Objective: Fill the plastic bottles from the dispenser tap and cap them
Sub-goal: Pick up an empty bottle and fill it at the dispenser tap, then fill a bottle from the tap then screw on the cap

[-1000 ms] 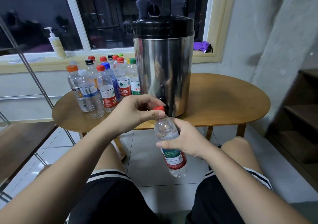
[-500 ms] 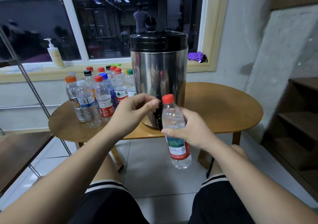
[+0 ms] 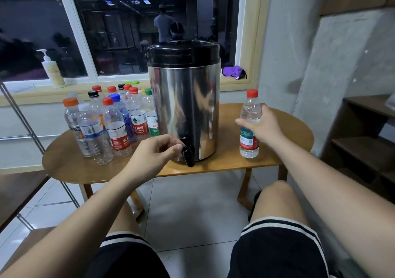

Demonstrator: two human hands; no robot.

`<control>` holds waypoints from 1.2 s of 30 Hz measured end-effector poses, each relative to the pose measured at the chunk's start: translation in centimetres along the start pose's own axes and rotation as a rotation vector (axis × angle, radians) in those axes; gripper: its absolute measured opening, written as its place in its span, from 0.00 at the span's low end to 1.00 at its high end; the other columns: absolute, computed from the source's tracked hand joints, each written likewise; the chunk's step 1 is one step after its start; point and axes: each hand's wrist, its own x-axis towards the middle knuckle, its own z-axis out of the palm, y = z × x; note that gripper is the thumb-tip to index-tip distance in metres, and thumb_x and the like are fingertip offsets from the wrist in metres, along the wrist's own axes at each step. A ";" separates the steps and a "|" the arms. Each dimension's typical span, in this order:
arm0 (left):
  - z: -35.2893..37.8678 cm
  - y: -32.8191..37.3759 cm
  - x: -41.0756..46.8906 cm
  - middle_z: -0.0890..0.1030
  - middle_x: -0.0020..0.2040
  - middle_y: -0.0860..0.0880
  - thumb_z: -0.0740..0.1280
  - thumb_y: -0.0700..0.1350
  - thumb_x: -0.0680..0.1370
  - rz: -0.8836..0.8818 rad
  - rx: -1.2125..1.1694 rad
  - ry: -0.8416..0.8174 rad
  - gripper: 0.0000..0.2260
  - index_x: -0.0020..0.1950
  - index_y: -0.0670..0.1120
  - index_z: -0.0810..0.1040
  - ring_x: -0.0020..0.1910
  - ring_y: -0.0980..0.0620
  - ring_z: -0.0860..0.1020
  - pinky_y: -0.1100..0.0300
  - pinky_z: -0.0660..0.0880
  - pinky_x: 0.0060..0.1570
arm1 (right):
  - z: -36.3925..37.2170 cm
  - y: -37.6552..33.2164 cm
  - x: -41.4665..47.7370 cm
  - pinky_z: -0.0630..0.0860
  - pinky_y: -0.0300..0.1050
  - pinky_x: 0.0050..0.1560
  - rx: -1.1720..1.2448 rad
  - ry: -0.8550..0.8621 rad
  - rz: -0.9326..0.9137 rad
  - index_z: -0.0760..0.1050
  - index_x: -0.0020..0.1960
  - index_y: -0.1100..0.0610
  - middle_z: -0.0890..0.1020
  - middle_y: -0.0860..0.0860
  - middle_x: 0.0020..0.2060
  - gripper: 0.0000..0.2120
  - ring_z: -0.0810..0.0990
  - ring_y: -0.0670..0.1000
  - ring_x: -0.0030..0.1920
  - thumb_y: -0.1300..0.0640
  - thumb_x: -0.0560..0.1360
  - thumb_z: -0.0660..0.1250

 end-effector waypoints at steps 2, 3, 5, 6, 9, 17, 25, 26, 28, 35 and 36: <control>0.4 -0.4 0.1 0.89 0.46 0.50 0.70 0.47 0.86 0.000 -0.003 0.001 0.05 0.57 0.50 0.86 0.46 0.53 0.87 0.58 0.81 0.53 | 0.2 1.1 1.5 0.79 0.50 0.53 -0.029 0.012 0.006 0.74 0.61 0.52 0.83 0.46 0.53 0.30 0.83 0.52 0.55 0.44 0.69 0.86; 0.5 -0.5 0.1 0.89 0.46 0.50 0.70 0.47 0.86 0.002 -0.006 0.008 0.05 0.57 0.50 0.86 0.46 0.53 0.87 0.59 0.81 0.52 | 0.3 1.6 2.1 0.78 0.50 0.54 -0.032 0.016 0.017 0.73 0.62 0.53 0.83 0.47 0.54 0.31 0.83 0.53 0.56 0.44 0.69 0.85; 0.8 -0.8 0.1 0.88 0.45 0.51 0.70 0.47 0.86 0.002 -0.007 0.022 0.05 0.58 0.51 0.86 0.45 0.53 0.87 0.59 0.81 0.52 | 0.6 2.9 2.9 0.77 0.50 0.55 -0.018 0.036 0.059 0.71 0.65 0.54 0.83 0.51 0.60 0.33 0.83 0.55 0.60 0.44 0.70 0.85; 1.0 -1.0 0.0 0.88 0.44 0.51 0.70 0.47 0.86 0.000 -0.003 0.026 0.05 0.58 0.51 0.86 0.45 0.52 0.87 0.59 0.81 0.52 | 0.7 3.4 3.1 0.77 0.50 0.56 -0.007 0.052 0.075 0.70 0.66 0.54 0.83 0.52 0.62 0.34 0.82 0.56 0.62 0.45 0.71 0.84; 1.0 -1.4 -0.2 0.88 0.44 0.51 0.70 0.48 0.86 -0.010 0.014 0.028 0.05 0.57 0.52 0.86 0.46 0.52 0.87 0.58 0.81 0.52 | 0.7 4.5 2.9 0.76 0.50 0.57 0.009 0.074 0.071 0.67 0.70 0.52 0.81 0.50 0.63 0.35 0.81 0.53 0.61 0.46 0.73 0.83; -1.5 -3.7 0.1 0.88 0.44 0.52 0.71 0.49 0.85 -0.055 0.057 0.127 0.04 0.54 0.51 0.86 0.44 0.53 0.87 0.49 0.85 0.53 | 0.7 6.8 -0.5 0.79 0.50 0.60 -0.008 0.122 0.123 0.68 0.74 0.51 0.82 0.50 0.68 0.39 0.83 0.54 0.65 0.43 0.71 0.83; -8.2 -5.6 4.2 0.86 0.46 0.55 0.72 0.49 0.84 -0.077 0.252 0.465 0.04 0.56 0.50 0.85 0.45 0.59 0.85 0.54 0.85 0.49 | 4.4 6.4 -9.0 0.78 0.55 0.66 0.043 0.284 0.045 0.69 0.74 0.48 0.73 0.47 0.68 0.34 0.78 0.52 0.66 0.46 0.74 0.82; -9.1 -5.6 4.7 0.85 0.47 0.55 0.72 0.49 0.84 -0.069 0.271 0.488 0.05 0.57 0.50 0.84 0.46 0.59 0.84 0.57 0.84 0.48 | 4.9 6.3 -9.9 0.77 0.53 0.65 0.052 0.268 0.048 0.69 0.73 0.47 0.74 0.47 0.68 0.33 0.78 0.52 0.66 0.45 0.75 0.81; -10.7 -5.5 6.0 0.84 0.48 0.54 0.72 0.48 0.84 -0.057 0.333 0.517 0.05 0.58 0.48 0.84 0.48 0.57 0.83 0.59 0.82 0.46 | 6.1 6.3 -11.4 0.77 0.51 0.62 0.093 0.211 0.067 0.70 0.73 0.46 0.75 0.46 0.68 0.32 0.78 0.51 0.64 0.45 0.76 0.80; -15.4 -5.3 9.6 0.81 0.65 0.43 0.74 0.48 0.82 -0.062 0.904 0.560 0.16 0.68 0.47 0.81 0.64 0.39 0.76 0.43 0.77 0.60 | 10.5 5.6 -14.7 0.77 0.45 0.57 0.170 0.086 0.074 0.72 0.68 0.44 0.79 0.46 0.64 0.27 0.82 0.49 0.59 0.46 0.75 0.81; -15.8 -5.4 10.0 0.80 0.66 0.41 0.73 0.50 0.82 -0.085 0.975 0.535 0.18 0.71 0.47 0.79 0.66 0.38 0.75 0.41 0.75 0.63 | 11.0 5.3 -15.0 0.78 0.46 0.57 0.175 0.072 0.070 0.72 0.68 0.44 0.79 0.46 0.64 0.27 0.81 0.48 0.58 0.46 0.75 0.81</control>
